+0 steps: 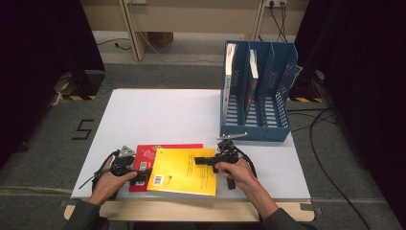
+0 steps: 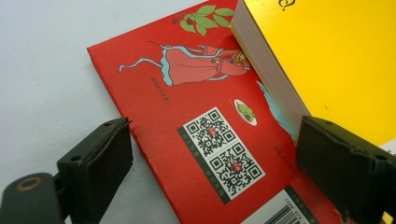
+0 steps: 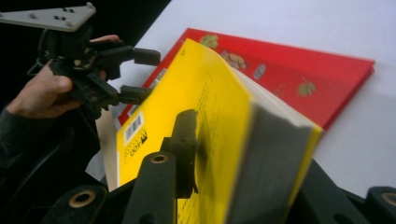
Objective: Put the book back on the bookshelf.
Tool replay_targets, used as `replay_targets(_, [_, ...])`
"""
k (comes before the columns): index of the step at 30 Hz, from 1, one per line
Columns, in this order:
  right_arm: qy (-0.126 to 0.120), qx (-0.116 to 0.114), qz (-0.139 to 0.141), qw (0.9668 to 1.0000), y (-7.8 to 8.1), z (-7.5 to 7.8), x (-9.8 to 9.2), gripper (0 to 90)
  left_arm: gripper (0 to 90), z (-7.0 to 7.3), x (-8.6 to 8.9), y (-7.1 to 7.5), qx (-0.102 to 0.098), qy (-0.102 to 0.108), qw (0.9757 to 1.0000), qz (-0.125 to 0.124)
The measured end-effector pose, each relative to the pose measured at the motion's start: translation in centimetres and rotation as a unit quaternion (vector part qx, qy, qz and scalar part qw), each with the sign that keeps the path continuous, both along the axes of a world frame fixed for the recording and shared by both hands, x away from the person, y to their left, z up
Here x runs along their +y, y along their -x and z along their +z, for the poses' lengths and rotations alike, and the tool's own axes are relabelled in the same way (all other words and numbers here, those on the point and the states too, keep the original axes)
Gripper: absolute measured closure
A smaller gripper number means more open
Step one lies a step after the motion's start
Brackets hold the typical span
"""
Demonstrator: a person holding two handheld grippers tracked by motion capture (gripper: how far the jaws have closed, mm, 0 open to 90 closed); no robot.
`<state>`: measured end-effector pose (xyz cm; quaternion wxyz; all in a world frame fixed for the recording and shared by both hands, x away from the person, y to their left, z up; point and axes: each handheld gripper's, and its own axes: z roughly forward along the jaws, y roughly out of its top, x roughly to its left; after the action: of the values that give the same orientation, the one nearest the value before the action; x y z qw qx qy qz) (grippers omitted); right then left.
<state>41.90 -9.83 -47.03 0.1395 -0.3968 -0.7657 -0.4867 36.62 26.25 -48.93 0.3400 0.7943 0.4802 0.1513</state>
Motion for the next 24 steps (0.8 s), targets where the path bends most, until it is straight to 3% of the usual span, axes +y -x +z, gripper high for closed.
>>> replay_targets(7, [0.026,-0.032,0.023,0.9989,-1.2,4.1,0.5,74.1,11.1,0.1,-0.1,0.1,-0.01,-0.005,0.9999,-0.001])
replay_targets(14, [0.075,-0.078,0.03,0.9937,-2.4,9.0,0.8,74.7,14.6,0.2,0.4,0.0,-0.015,-0.005,0.9999,0.006])
replay_targets(19, [0.105,-0.103,0.025,0.9888,-2.5,11.7,0.1,74.8,14.6,0.1,1.2,-0.2,-0.014,0.001,0.9996,0.024])
replay_targets(24, [0.144,-0.133,0.018,0.9805,-2.5,14.7,-0.7,74.8,14.6,0.0,1.7,-0.4,-0.013,0.006,0.9994,0.032])
